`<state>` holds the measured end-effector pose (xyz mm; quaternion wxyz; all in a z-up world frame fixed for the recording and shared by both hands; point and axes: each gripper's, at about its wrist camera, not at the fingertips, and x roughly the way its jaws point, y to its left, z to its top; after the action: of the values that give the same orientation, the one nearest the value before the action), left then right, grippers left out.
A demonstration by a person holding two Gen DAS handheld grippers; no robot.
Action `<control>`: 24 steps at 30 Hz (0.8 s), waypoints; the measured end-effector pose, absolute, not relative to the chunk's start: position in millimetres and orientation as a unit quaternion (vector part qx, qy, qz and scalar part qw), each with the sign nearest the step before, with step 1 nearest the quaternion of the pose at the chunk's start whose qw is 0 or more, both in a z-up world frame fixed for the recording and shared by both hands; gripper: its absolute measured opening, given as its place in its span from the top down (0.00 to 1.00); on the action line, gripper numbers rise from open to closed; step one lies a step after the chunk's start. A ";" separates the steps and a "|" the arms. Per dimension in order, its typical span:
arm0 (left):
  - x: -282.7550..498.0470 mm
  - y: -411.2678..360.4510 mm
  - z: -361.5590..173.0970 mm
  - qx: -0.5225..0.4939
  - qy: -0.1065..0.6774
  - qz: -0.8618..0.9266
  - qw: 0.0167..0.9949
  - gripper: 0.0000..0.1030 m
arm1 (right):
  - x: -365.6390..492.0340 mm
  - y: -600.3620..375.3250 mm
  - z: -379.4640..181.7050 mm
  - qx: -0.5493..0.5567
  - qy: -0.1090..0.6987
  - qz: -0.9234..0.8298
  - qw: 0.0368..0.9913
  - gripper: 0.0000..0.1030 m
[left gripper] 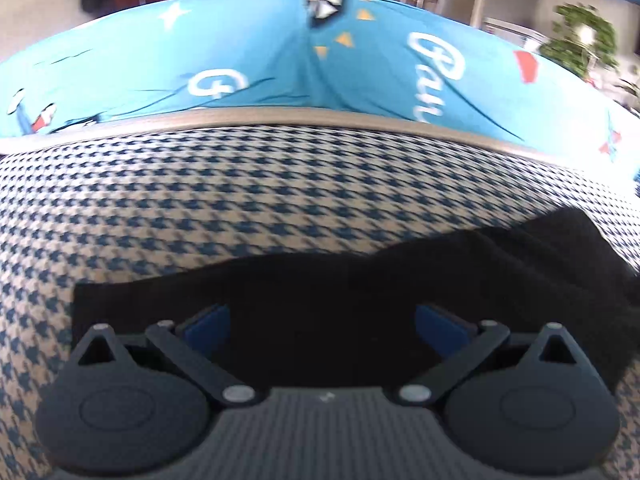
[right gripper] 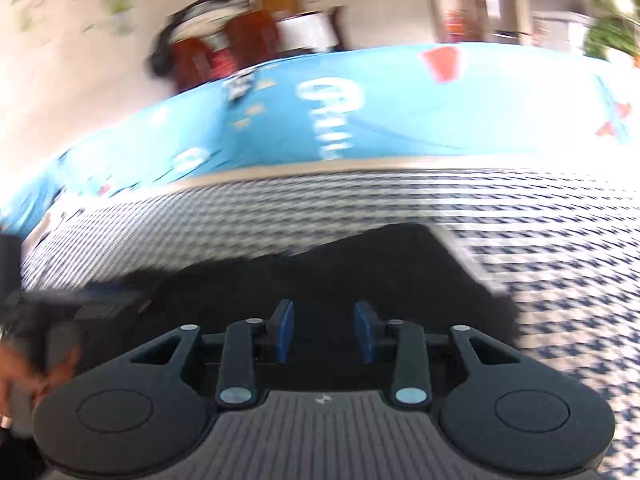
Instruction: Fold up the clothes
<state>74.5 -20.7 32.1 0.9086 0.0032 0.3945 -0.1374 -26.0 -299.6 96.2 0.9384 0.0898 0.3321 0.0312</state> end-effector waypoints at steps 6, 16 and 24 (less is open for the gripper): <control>61.1 -43.2 28.5 0.020 0.397 -0.174 0.901 0.00 | -18.4 -356.7 92.5 0.119 0.341 -0.035 0.932 0.59; 52.5 -56.1 21.4 0.039 0.404 -0.199 0.892 0.00 | 4.1 -414.9 68.1 0.162 0.366 -0.055 0.915 0.39; 51.9 -58.2 19.6 0.044 0.402 -0.200 0.892 0.00 | 22.4 -408.8 52.6 0.159 0.362 -0.029 0.918 0.41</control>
<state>51.9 -58.2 19.6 0.8923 0.0439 0.4023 -0.2001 22.4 -408.8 52.6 0.9183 0.1586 0.3616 -0.0293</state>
